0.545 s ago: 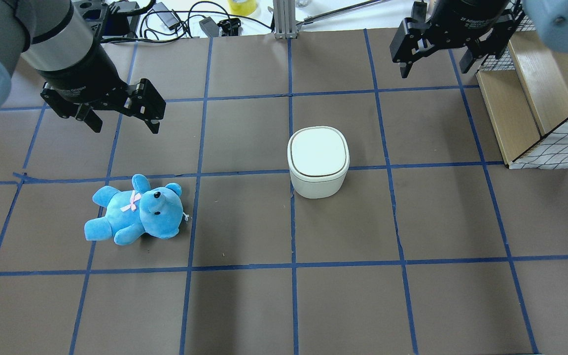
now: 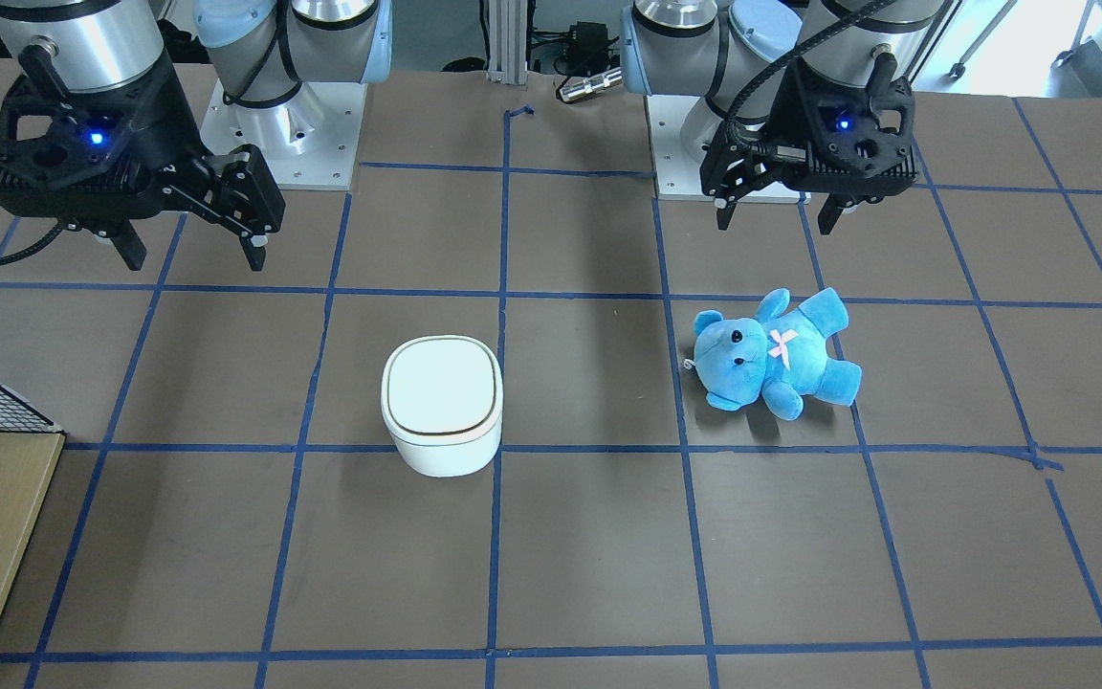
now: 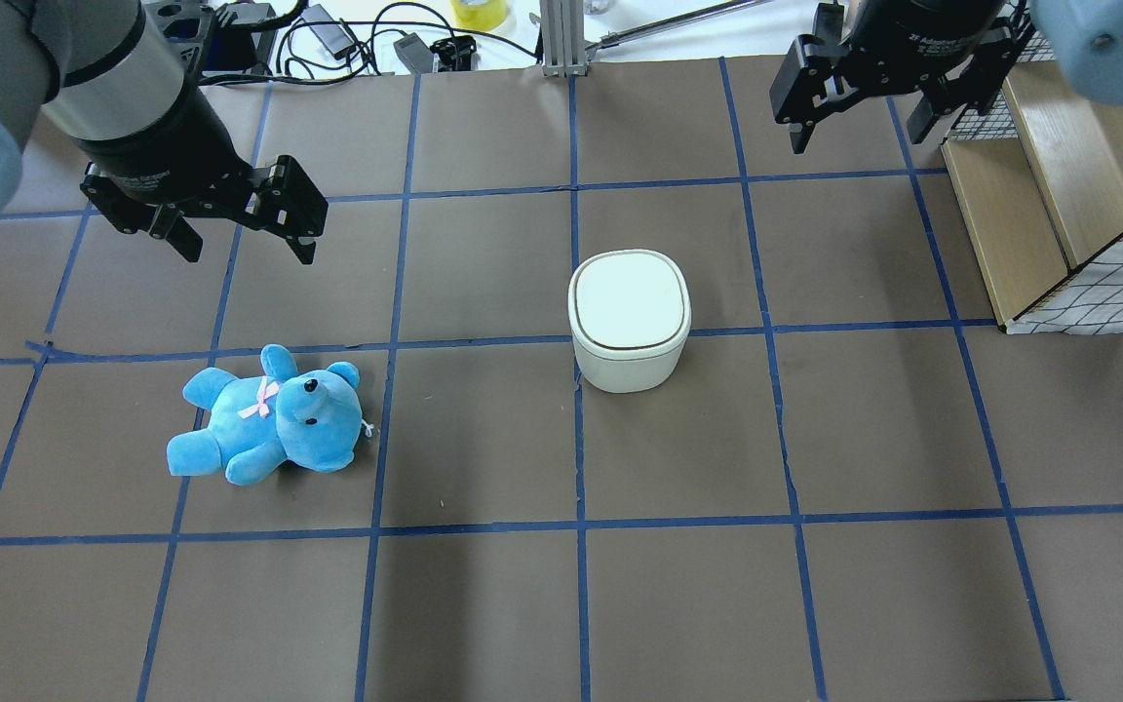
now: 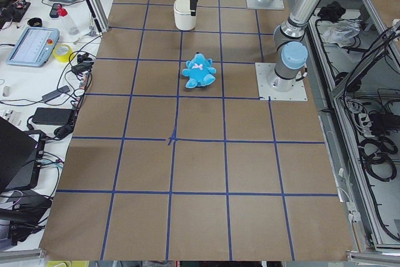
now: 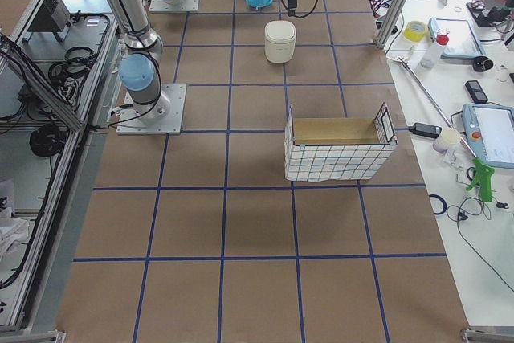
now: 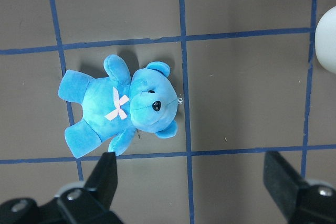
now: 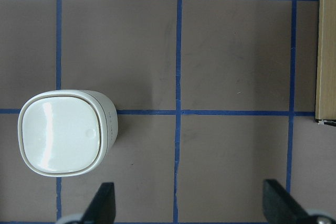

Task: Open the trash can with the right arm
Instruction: 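Move the right gripper forward toward the white trash can lid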

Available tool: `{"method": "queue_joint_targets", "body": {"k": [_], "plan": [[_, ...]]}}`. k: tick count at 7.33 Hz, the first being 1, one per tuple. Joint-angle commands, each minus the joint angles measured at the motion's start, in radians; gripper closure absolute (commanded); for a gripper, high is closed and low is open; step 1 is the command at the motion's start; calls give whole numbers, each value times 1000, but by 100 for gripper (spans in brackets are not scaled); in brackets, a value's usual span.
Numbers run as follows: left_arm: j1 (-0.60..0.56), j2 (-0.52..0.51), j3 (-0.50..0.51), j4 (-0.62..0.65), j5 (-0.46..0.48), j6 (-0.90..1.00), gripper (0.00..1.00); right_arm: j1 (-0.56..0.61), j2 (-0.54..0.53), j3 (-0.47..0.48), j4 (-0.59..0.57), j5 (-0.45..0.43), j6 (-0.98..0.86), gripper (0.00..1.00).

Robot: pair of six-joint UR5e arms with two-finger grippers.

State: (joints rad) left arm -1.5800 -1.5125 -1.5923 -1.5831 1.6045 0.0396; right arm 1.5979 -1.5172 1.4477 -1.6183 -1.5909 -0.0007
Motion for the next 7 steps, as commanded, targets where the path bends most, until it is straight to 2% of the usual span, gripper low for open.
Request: {"method": "queue_joint_targets", "body": {"k": [1,2,3,5,7], "plan": [[0,0,0,0,0,-1,0,14,25,14,-8,17,14,90],[0,0,0,0,0,0,0,67,79,16,-70,20,39,100],[0,0,0,0,0,-1,0,135,128,17,-137,20,135,100],[0,0,0,0,0,0,0,166,205,57,-231,25,159,100],[0,0,0,0,0,-1,0,178,206,182,-299,29,160,100]]}}
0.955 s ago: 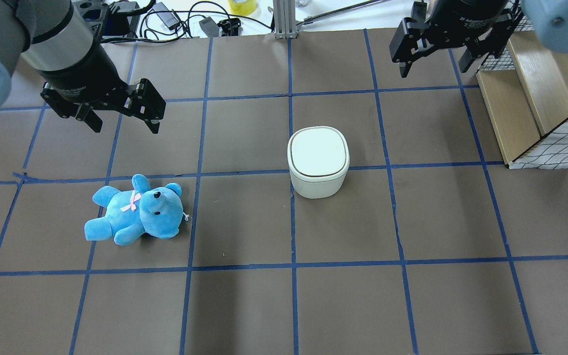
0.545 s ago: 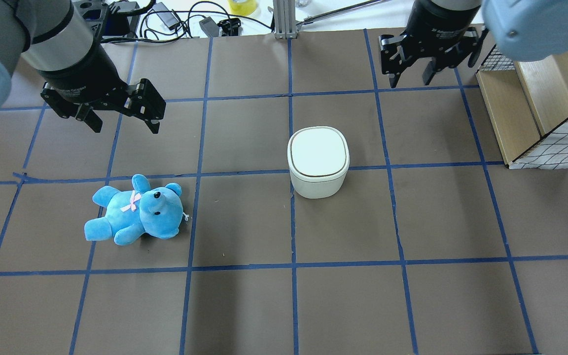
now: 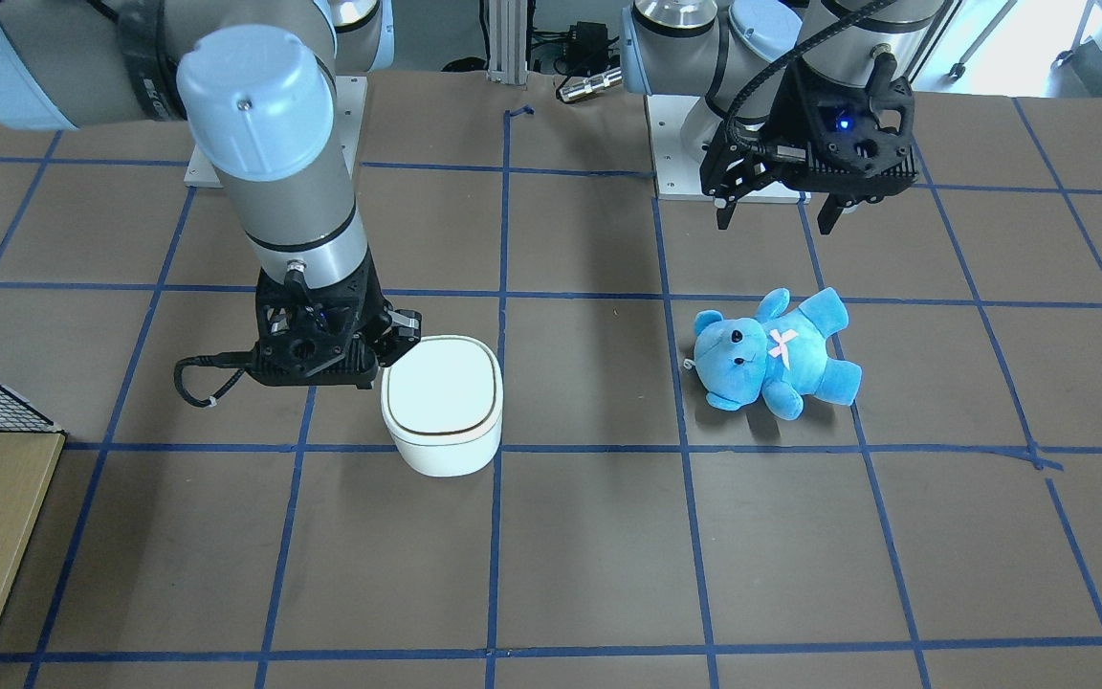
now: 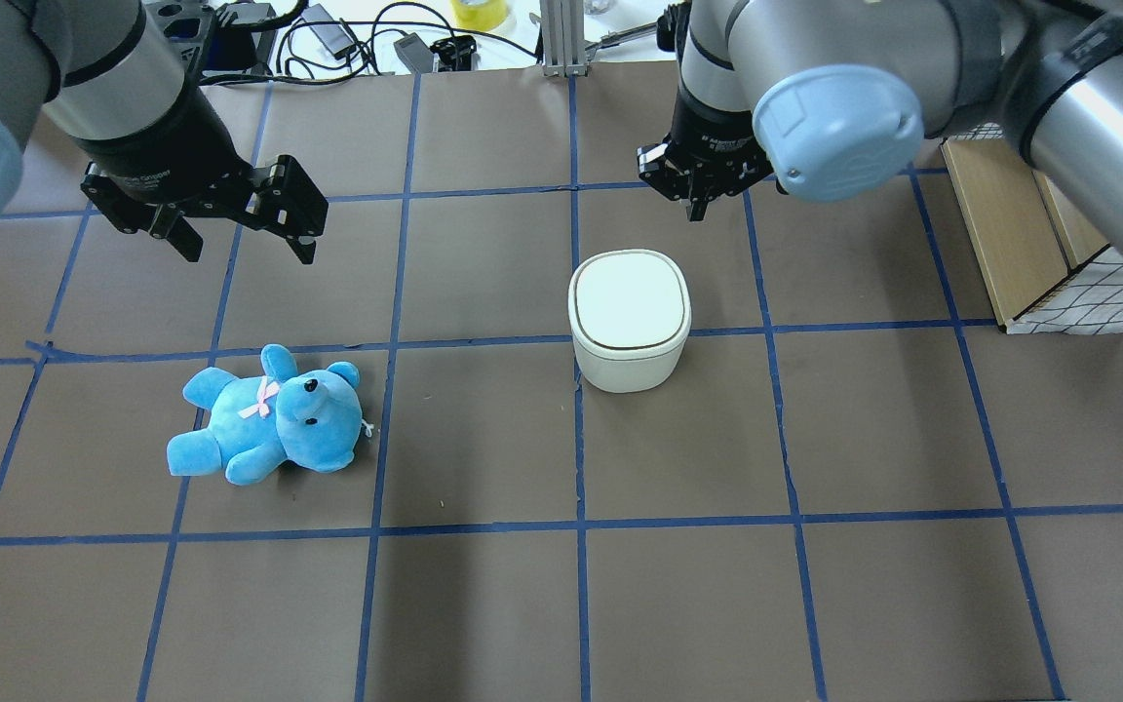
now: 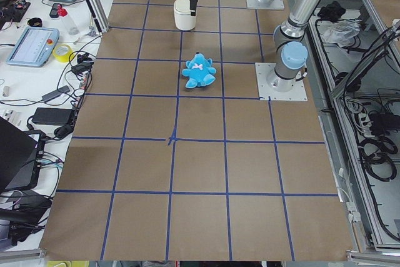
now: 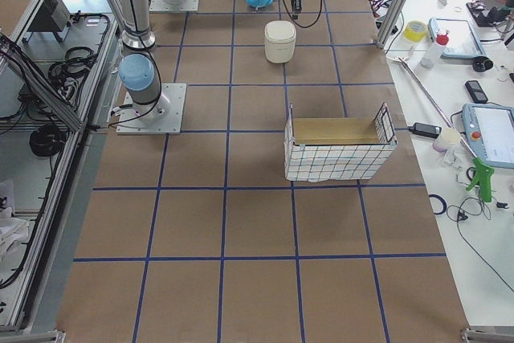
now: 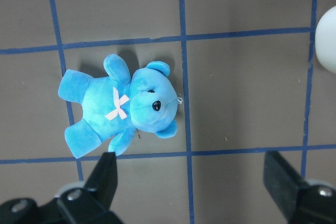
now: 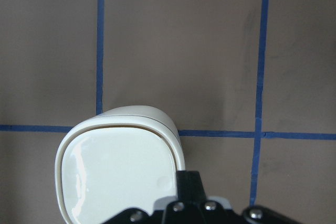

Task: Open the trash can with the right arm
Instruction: 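Lower the right gripper onto the front edge of the trash can lid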

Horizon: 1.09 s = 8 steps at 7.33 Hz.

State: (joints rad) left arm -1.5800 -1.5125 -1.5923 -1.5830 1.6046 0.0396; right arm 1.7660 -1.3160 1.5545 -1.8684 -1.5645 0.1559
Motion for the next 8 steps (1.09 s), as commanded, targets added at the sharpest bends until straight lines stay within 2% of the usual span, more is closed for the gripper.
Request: {"method": "queue_joint_targets", "body": {"k": [1,2,6,7,8], "plan": [[0,0,0,0,0,-1,0,27,11,129,-127,4,4,100],[0,0,0,0,0,-1,0,29,11,163,-161,21,2,100],[0,0,0,0,0,-1,0,32,27,174,-155,21,-1,100],[0,0,0,0,0,0,0,30,17,159,-153,18,4,78],[0,0,0,0,0,-1,0,30,-38,113,-134,9,2,5]]}}
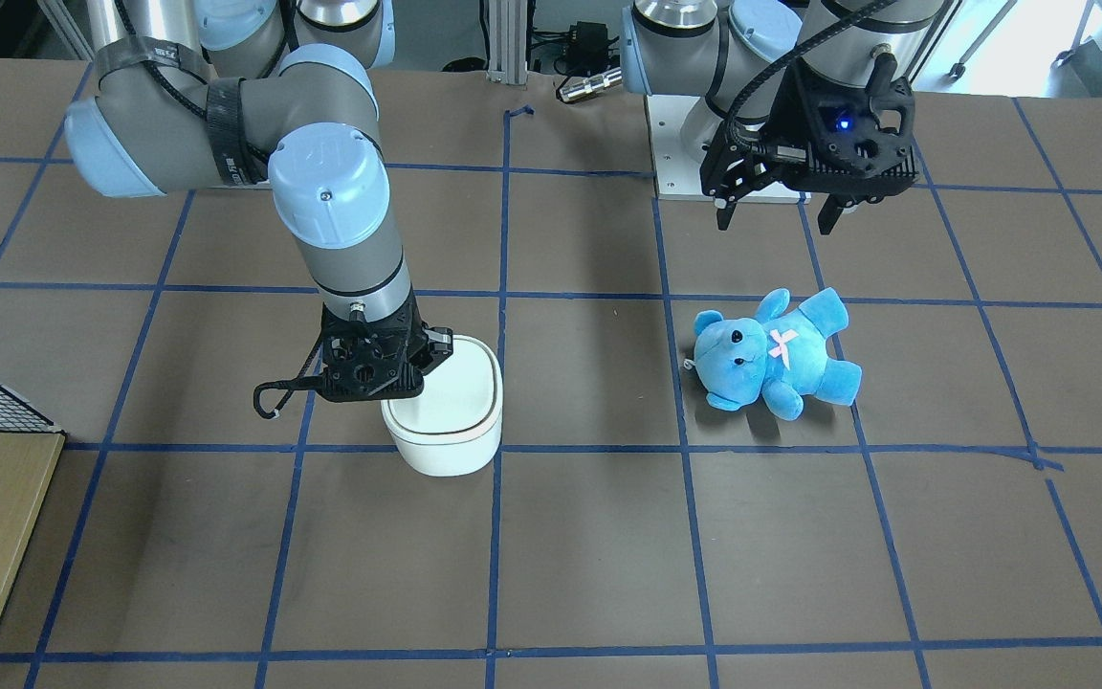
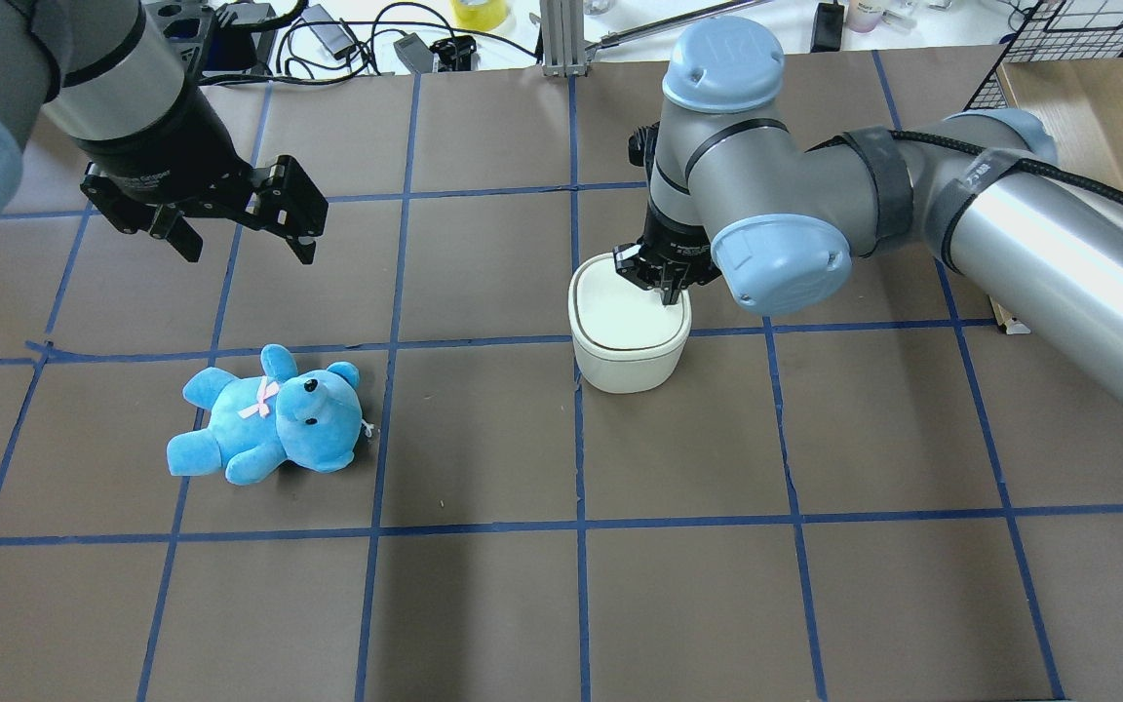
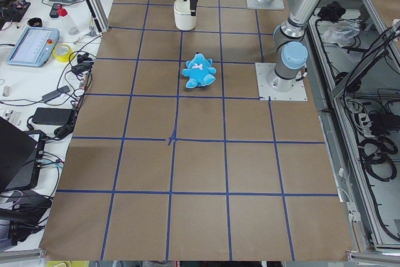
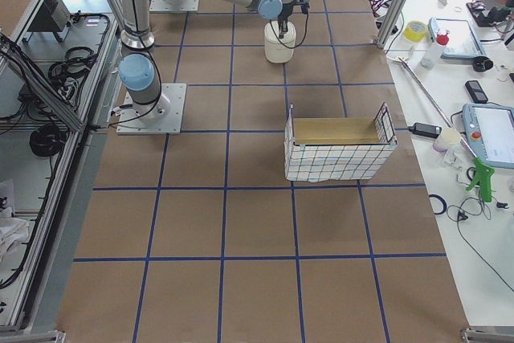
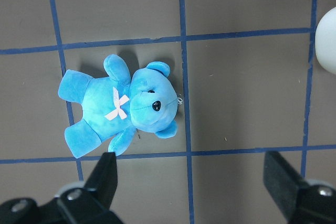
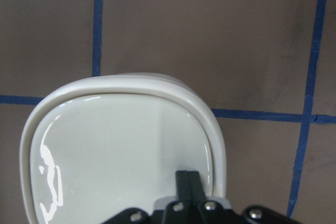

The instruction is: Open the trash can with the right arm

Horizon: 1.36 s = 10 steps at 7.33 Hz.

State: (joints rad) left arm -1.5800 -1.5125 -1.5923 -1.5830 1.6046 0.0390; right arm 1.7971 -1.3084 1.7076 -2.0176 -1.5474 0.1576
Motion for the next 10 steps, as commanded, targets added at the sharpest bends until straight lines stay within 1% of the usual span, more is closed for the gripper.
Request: {"method": "queue_joint_targets", "body": {"k": [1,2,3,4,5,6,7,8,10], "plan": [[0,0,0,0,0,1,0,-10,-92,-95,122,0,-1,0],[0,0,0,1,0,1,0,-18,-106,-165,231,-14,-13,0],[0,0,0,0,0,1,0,-33,-107,-242,306,-16,-18,0],[0,0,0,0,0,1,0,-62,-112,-293,365,-17,-20,0],[0,0,0,0,0,1,0,-117,-120,-331,441,-16,-88,0],[0,0,0,0,0,1,0,-172,-138,-336,453,-26,-145,0],[0,0,0,0,0,1,0,-189,-147,-336,444,-28,-148,0],[0,0,0,0,0,-1,0,-185,-147,-333,435,-52,-147,0],[0,0,0,0,0,-1,0,-182,-147,-332,435,-62,-138,0]]}}
